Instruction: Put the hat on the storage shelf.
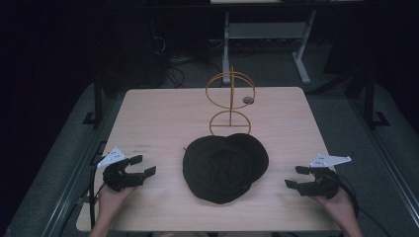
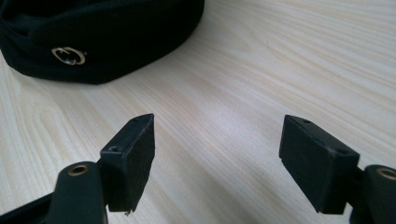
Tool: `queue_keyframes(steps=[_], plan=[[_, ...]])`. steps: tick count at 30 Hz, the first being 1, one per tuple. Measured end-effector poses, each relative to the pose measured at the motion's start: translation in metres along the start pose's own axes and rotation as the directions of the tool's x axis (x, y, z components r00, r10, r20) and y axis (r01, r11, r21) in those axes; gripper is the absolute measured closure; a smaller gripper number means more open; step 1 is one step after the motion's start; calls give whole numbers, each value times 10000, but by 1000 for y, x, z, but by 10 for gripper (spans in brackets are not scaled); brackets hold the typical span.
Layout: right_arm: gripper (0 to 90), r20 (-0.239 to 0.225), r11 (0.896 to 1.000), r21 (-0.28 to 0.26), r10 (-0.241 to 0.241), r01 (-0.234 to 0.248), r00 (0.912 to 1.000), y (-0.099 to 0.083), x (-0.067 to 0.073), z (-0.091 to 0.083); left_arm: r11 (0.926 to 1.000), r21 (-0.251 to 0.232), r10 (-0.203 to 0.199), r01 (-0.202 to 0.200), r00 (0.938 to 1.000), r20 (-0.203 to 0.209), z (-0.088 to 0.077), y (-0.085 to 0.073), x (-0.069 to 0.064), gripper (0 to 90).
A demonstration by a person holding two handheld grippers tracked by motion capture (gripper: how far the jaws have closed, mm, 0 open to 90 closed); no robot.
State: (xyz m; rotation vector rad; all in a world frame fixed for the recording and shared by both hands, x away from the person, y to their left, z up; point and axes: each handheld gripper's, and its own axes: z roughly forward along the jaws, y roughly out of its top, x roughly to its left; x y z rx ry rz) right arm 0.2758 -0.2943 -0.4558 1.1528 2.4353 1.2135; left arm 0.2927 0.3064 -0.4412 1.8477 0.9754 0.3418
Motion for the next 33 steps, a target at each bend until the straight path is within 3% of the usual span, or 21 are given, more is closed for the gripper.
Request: queue_keyframes(steps=[7, 27, 33], plan=[[253, 19, 9995, 288, 106, -107, 9999, -1, -1, 3, 10000, -2, 20, -20, 10000, -68, 1, 0, 1, 196], [222, -210, 9966, -470, -689, 678, 9974, 20, 29, -1, 9998, 13, 207, -207, 9997, -129, 0, 0, 3, 196], [218, -420, 9946, -374, -984, 969, 9943, 27, 40, 2, 9997, -27, 234, -234, 9997, -120, -1, 0, 2, 196]])
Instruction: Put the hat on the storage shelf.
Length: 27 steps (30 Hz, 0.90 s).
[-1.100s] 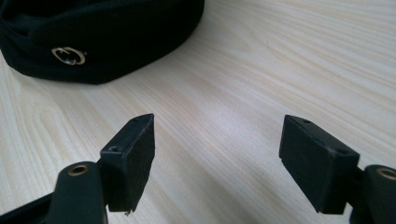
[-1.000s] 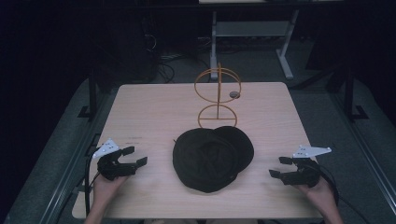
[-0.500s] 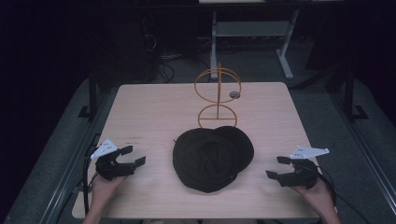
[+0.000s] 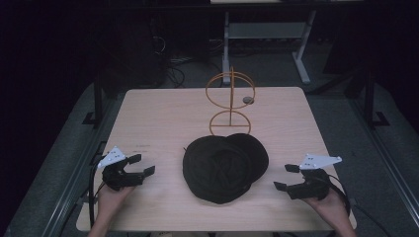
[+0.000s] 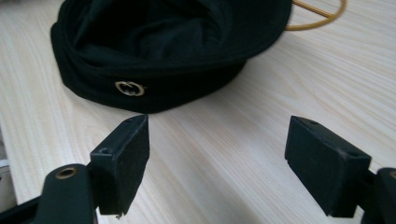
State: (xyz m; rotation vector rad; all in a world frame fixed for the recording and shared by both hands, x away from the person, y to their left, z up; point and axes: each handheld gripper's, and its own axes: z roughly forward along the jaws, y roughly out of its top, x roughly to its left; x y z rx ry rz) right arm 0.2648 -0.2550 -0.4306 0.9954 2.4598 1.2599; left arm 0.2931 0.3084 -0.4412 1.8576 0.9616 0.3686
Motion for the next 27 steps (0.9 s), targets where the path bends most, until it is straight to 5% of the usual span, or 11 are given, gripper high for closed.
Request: queue_keyframes(steps=[13, 27], plan=[[218, -547, 9967, -192, -803, 793, 9953, 27, 20, 9, 10000, -40, -75, 75, 10000, -30, 0, -1, -1, 196], [226, -1504, 9829, -155, -1839, 1837, 9714, 63, 49, 37, 10000, 76, 7, -7, 10000, 33, 1, -1, -1, 196]])
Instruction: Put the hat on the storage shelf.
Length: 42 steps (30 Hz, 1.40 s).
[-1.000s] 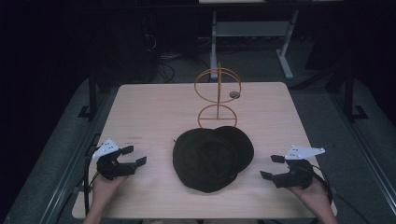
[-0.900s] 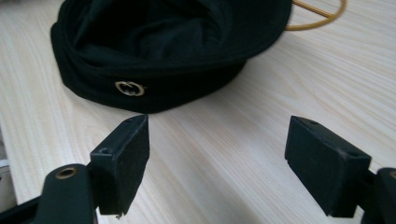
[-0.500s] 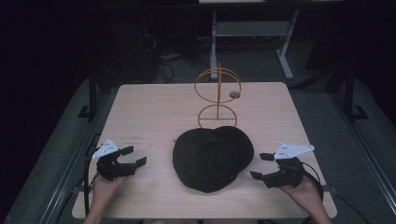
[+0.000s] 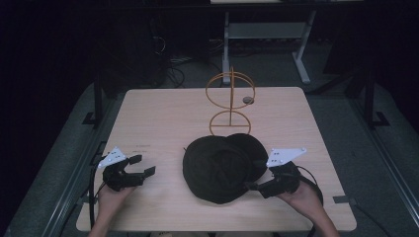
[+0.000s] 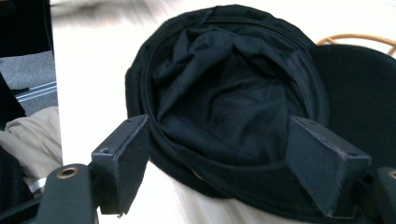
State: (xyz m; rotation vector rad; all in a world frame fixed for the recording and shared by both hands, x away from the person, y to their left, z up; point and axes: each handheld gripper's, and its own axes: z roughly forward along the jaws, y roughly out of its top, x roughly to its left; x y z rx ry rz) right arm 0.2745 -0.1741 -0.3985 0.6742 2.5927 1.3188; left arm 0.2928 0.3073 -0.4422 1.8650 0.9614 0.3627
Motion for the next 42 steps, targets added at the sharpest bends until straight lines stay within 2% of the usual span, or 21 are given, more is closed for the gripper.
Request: queue_keyframes(steps=[6, 12, 19, 20, 24, 29, 31, 34, 35, 39, 42], plan=[[230, -264, 9995, 234, -192, 198, 9995, 8, 5, 12, 10000, -24, -17, 17, 10000, 24, 2, 0, -1, 196], [239, -728, 9975, 541, -415, 455, 9965, 16, 15, 30, 10000, 91, 22, -22, 10000, 53, 3, -1, 0, 196], [293, -1057, 9928, 905, -682, 779, 9921, 22, 21, 48, 10000, 96, -9, 9, 10000, 58, 4, -1, -1, 196], [305, -1195, 9906, 1040, -758, 885, 9899, 25, 23, 55, 9999, 103, -3, 2, 10000, 54, 4, -1, -1, 196], [331, -1246, 9879, 1177, -861, 1009, 9885, 27, 24, 64, 9999, 112, -2, 1, 10000, 65, 4, -1, -1, 196], [395, -1328, 9802, 1566, -1005, 1210, 9860, 29, 26, 77, 9999, 139, 17, -18, 10000, 59, 4, 0, -1, 196], [437, -1381, 9740, 1910, -966, 1222, 9857, 29, 28, 85, 9998, 201, 52, -54, 10000, 75, 4, -1, -1, 196], [451, -1338, 9712, 2046, -956, 1219, 9864, 28, 29, 89, 9997, 224, 87, -89, 9999, 92, 4, -1, -1, 196], [457, -1358, 9685, 2063, -1128, 1394, 9843, 27, 28, 91, 9998, 205, 72, -74, 9999, 91, 5, -1, -2, 196], [470, -1400, 9582, 2365, -1302, 1608, 9816, 25, 34, 99, 9996, 256, 130, -132, 9999, 97, 5, 0, -2, 196], [480, -1340, 9561, 2422, -1354, 1650, 9817, 25, 36, 101, 9996, 262, 140, -142, 9999, 99, 6, 0, -3, 196]])
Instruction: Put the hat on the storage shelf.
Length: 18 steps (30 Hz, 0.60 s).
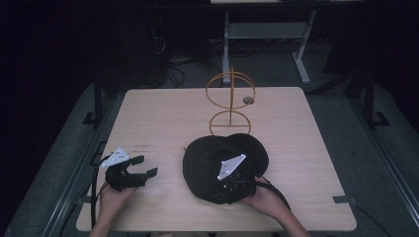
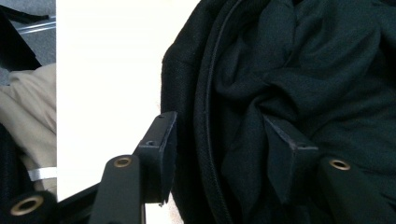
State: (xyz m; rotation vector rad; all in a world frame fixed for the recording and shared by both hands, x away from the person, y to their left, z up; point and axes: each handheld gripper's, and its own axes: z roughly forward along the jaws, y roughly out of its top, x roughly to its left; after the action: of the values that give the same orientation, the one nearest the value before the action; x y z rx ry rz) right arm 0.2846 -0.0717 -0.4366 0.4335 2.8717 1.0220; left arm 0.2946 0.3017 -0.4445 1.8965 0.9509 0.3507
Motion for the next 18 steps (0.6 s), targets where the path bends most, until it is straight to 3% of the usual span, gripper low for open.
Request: queue_keyframes(steps=[14, 15, 18], plan=[[553, 346, 9995, 312, -83, 72, 9994, 0, 4, 10, 9998, 150, 87, -89, 9999, 86, 4, 0, -3, 199], [620, 362, 9993, 370, -106, 93, 9993, 0, 5, 10, 9999, 162, -9, 7, 9999, 132, 4, 1, -3, 199], [690, 348, 9988, 354, -365, 353, 9987, 1, 7, 9, 9997, 224, 92, -95, 9998, 152, 6, 1, -4, 199]])
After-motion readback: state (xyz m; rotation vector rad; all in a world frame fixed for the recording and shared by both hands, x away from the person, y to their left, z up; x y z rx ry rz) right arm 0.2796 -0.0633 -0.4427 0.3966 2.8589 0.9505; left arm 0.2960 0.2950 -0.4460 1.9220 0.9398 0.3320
